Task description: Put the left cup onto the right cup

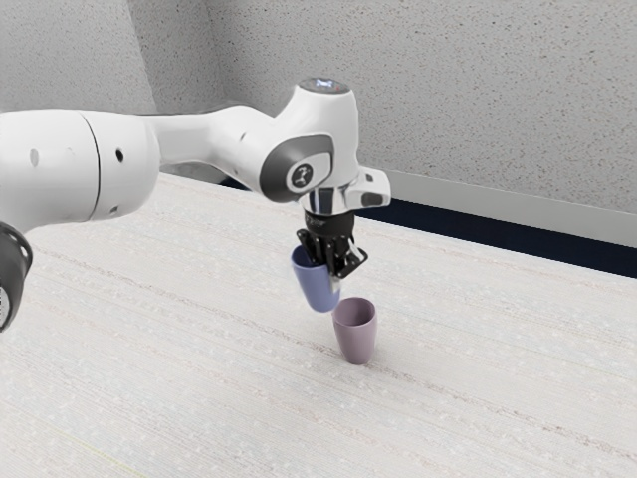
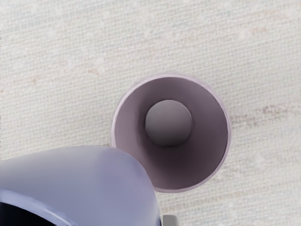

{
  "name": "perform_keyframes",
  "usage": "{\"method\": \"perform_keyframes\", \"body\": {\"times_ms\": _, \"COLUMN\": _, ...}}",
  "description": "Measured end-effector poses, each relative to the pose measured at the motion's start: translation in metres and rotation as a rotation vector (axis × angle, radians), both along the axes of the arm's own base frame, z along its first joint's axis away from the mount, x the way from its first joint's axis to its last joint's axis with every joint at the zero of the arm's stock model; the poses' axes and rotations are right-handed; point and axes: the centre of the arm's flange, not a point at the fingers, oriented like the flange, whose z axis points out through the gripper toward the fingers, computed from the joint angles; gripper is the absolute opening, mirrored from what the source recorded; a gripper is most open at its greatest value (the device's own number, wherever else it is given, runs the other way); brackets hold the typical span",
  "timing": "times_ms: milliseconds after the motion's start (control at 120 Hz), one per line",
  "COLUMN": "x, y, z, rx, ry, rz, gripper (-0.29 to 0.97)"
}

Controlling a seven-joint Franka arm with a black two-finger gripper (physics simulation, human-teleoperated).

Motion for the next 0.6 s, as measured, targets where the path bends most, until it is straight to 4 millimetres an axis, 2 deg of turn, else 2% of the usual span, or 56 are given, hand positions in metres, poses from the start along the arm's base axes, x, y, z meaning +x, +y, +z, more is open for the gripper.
{"method": "perform_keyframes", "body": {"times_ms": 383, "x": 0.013, "y": -0.022, "z": -0.004, "rx": 0.006, "ry": 0.014, "rz": -0.018, "gripper": -0.11}}
{"method": "perform_keyframes", "body": {"times_ms": 600, "x": 0.016, "y": -0.028, "z": -0.008, "rx": 0.012, "ry": 0.028, "rz": -0.021, "gripper": -0.11}}
